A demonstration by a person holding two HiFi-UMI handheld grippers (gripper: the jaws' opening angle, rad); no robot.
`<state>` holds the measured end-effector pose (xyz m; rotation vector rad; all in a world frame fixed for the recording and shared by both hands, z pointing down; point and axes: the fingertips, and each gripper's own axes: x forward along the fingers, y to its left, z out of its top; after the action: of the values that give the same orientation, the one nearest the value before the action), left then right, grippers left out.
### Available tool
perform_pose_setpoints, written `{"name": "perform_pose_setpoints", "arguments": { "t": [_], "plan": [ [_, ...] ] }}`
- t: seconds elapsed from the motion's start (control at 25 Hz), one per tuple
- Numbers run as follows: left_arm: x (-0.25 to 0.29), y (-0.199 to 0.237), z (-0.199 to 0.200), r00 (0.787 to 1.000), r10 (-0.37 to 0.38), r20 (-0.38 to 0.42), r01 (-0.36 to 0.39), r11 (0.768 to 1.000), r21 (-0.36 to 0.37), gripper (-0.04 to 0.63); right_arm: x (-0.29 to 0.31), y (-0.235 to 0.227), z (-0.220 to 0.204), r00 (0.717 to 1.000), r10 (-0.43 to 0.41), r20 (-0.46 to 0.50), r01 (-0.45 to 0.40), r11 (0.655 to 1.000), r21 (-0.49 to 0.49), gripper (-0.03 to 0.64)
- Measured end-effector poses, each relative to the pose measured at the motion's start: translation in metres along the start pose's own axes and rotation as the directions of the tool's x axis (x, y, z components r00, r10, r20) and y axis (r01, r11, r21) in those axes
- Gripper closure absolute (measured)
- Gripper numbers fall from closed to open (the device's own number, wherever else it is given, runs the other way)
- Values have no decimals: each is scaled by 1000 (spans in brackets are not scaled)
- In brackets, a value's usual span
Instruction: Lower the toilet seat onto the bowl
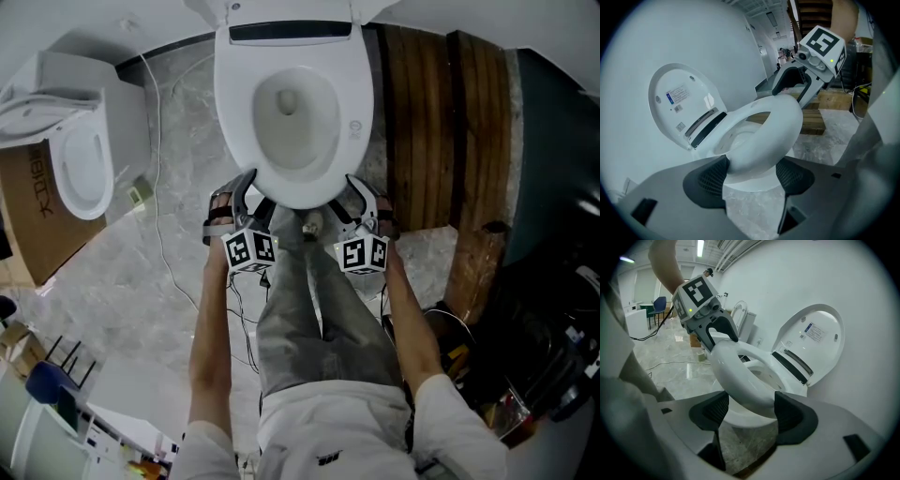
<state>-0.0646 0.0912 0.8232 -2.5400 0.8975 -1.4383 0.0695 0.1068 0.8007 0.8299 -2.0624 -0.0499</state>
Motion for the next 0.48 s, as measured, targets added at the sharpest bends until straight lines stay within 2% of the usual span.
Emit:
{"name": "perform_pose_setpoints", "arguments": {
  "t": [0.48],
  "plan": [
    [25, -21, -21, 999, -22, -39, 24, 999, 41, 235, 24, 19, -30, 1000, 20, -23, -21, 999, -46, 305]
  ]
}}
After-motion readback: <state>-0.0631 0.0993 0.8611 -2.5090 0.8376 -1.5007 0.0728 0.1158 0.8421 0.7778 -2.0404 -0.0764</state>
